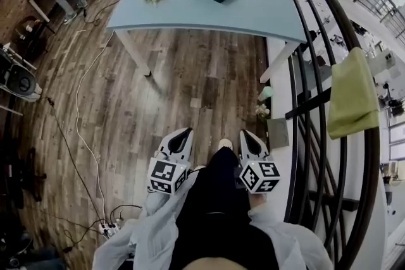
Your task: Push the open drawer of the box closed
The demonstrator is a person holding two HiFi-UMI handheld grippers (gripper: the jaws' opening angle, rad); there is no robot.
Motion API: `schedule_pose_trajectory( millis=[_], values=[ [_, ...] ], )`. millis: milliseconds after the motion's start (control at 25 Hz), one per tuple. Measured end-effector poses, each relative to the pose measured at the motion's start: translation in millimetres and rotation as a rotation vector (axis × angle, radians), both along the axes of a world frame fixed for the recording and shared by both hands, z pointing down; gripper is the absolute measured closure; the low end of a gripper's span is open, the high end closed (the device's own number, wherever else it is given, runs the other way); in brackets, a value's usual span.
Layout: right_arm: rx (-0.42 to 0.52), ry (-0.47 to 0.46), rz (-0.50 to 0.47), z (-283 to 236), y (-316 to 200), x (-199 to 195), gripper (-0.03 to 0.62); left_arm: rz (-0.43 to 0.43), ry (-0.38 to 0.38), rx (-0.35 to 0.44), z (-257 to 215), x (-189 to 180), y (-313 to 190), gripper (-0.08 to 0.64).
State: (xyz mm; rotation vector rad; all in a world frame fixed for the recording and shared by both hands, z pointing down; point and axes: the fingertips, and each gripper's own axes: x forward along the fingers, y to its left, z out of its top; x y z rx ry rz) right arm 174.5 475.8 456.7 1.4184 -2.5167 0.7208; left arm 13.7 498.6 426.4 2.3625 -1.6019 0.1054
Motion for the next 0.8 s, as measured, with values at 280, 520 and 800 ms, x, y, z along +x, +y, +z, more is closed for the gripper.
schedule_pose_trajectory(
  millis=[280, 520, 800],
  values=[
    [0.006, 0.011, 0.001, 2, 9, 0, 0.586, -0.029, 0.008, -0.009, 5, -7, 10, 0.543],
    [0.001, 0.013, 0.002, 7, -1, 2, 0.586, -0.027, 0.006, -0.01, 10, -5, -1, 0.543],
    [-0.034, -0.012, 0.002, 15, -50, 7, 0.586, -0.036, -0.02, -0.006, 6, 1, -48, 0.543]
  ],
)
